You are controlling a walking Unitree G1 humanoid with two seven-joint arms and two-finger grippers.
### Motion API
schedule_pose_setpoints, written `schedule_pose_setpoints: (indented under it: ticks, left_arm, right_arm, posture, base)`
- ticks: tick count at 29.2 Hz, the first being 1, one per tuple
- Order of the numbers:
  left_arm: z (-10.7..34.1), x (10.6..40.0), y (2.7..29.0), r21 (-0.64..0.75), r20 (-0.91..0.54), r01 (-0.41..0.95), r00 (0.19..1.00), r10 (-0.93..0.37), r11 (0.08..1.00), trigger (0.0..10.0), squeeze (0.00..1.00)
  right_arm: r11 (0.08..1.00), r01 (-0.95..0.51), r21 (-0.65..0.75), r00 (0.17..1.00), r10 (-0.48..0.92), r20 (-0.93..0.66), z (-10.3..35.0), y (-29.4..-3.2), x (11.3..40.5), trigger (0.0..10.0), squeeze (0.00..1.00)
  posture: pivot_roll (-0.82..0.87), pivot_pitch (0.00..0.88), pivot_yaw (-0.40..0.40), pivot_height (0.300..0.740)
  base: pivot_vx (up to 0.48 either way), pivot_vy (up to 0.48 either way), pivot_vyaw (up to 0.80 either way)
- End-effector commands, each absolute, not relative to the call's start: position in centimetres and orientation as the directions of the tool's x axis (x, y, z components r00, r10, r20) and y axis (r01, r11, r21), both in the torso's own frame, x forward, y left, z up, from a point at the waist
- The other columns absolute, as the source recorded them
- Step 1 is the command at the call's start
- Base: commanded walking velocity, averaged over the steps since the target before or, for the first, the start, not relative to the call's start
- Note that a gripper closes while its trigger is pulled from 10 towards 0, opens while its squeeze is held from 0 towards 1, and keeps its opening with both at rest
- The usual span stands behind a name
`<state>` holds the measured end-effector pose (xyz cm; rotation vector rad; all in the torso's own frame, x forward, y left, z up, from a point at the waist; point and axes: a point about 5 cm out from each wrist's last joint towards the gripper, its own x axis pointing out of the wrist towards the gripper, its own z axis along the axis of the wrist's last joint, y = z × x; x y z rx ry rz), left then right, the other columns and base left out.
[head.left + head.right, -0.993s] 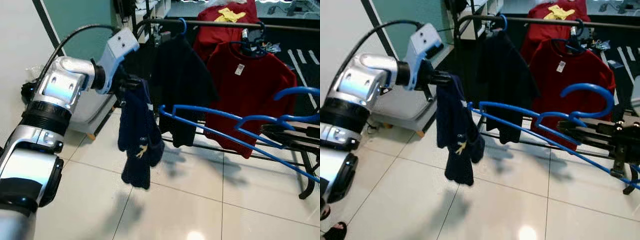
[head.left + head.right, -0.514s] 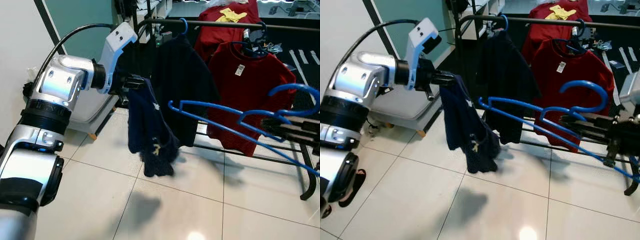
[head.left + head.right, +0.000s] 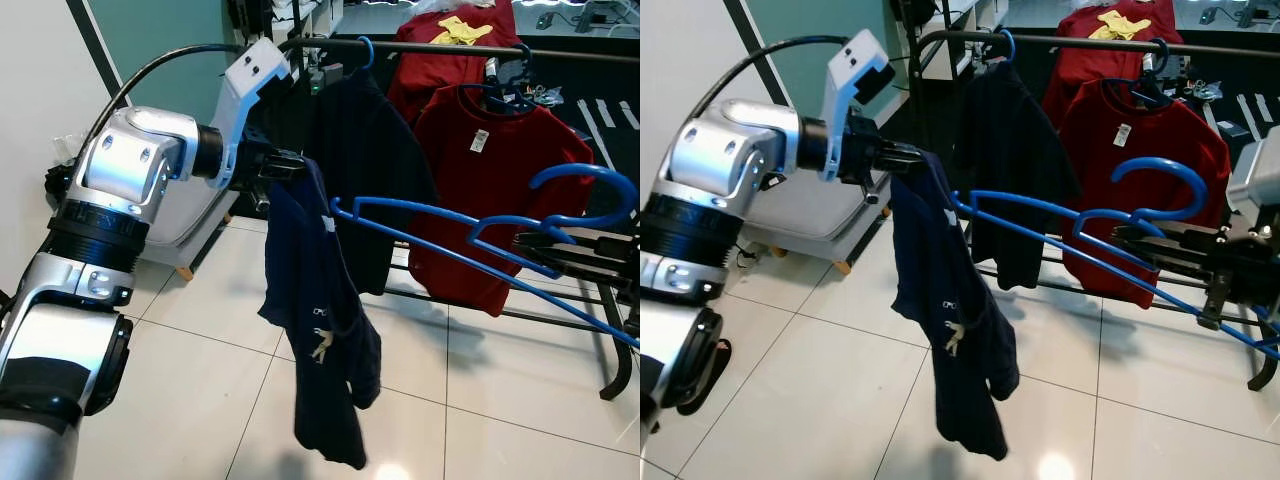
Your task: Hang hanger
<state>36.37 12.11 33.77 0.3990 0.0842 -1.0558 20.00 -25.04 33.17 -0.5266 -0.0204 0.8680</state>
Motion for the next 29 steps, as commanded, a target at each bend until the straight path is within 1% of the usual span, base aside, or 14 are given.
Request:
schedule_pose_setpoints:
  ticks: [1, 10, 17, 29]
  left_arm:
    - [33.6, 36.1, 11.9, 0.272, -0.254, 0.866, 0.485, -0.836, 0.42, 10.0, 0.0]
    - [33.5, 35.8, 11.7, 0.278, -0.259, 0.865, 0.485, -0.835, 0.417, 10.0, 0.0]
    - [34.1, 35.0, 10.9, 0.276, -0.24, 0.877, 0.459, -0.855, 0.393, 10.0, 0.0]
    - [35.2, 34.2, 10.4, 0.285, -0.199, 0.882, 0.437, -0.877, 0.375, 10.0, 0.0]
  right_arm:
    - [0.499, -0.739, -0.453, 0.625, 0.759, -0.183, 33.2, -24.4, 20.1, 10.0, 0.0]
    - [0.499, -0.73, -0.467, 0.622, 0.768, -0.152, 33.4, -24.0, 20.6, 10.0, 0.0]
    - [0.503, -0.725, -0.471, 0.624, 0.769, -0.138, 33.0, -23.4, 21.4, 10.0, 0.0]
    - [0.508, -0.726, -0.463, 0.627, 0.766, -0.143, 32.0, -22.7, 22.4, 10.0, 0.0]
  posture:
    - [-0.01, 0.095, 0.084, 0.74]
    - [0.0, 0.091, 0.084, 0.74]
    - [0.0, 0.093, 0.084, 0.74]
    - [0.0, 0.092, 0.08, 0.74]
  base:
    - [0.0, 0.0, 0.0]
    - [0.0, 0.0, 0.0]
    - [0.0, 0.0, 0.0]
    - [0.0, 0.0, 0.0]
